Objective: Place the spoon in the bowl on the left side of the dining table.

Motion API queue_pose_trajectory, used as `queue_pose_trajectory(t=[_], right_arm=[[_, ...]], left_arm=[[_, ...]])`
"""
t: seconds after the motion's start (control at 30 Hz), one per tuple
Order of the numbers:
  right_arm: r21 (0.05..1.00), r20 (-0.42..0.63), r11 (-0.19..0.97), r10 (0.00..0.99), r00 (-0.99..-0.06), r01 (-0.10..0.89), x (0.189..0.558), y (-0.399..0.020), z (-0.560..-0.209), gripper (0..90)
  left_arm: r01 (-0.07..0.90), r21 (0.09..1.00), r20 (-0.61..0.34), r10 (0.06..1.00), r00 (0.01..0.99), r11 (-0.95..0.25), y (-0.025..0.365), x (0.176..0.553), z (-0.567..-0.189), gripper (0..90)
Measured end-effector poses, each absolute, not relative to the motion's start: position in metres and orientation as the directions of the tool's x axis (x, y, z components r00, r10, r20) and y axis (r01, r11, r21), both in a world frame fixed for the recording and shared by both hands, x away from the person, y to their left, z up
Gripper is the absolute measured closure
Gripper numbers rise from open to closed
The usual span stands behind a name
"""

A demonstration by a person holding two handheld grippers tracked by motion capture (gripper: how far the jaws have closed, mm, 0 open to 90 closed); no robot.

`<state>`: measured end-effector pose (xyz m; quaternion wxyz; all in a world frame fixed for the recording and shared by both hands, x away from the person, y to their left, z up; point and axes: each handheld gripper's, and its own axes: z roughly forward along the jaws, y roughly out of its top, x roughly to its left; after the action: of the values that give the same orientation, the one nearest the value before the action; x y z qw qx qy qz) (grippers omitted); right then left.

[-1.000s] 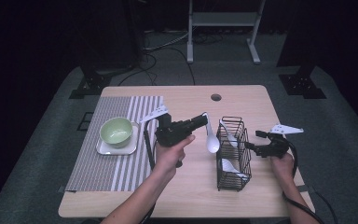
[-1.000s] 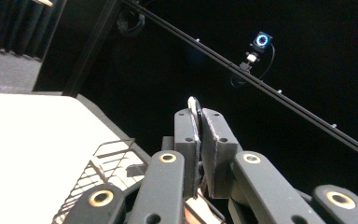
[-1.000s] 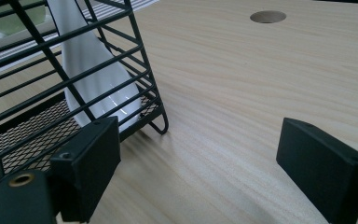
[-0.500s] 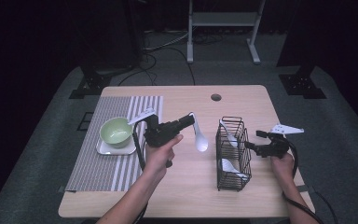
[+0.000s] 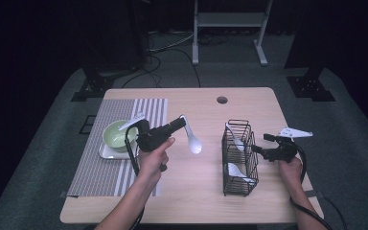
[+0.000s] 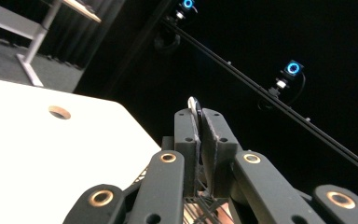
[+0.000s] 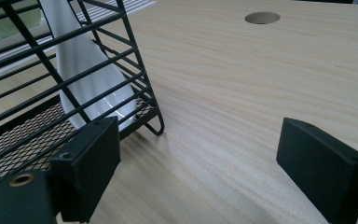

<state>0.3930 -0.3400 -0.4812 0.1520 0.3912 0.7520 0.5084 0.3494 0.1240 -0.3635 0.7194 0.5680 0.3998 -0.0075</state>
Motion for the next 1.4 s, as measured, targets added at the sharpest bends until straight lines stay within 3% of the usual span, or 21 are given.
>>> queue_pose_trajectory(t=[1.4], right_arm=[[0.881, 0.162, 0.187, 0.745, -0.647, 0.435, 0.393, -0.339, -0.481, 12.3]], left_arm=[[0.445, 0.778, -0.628, 0.532, 0.567, 0.444, 0.179, 0.358, -0.387, 85.1]])
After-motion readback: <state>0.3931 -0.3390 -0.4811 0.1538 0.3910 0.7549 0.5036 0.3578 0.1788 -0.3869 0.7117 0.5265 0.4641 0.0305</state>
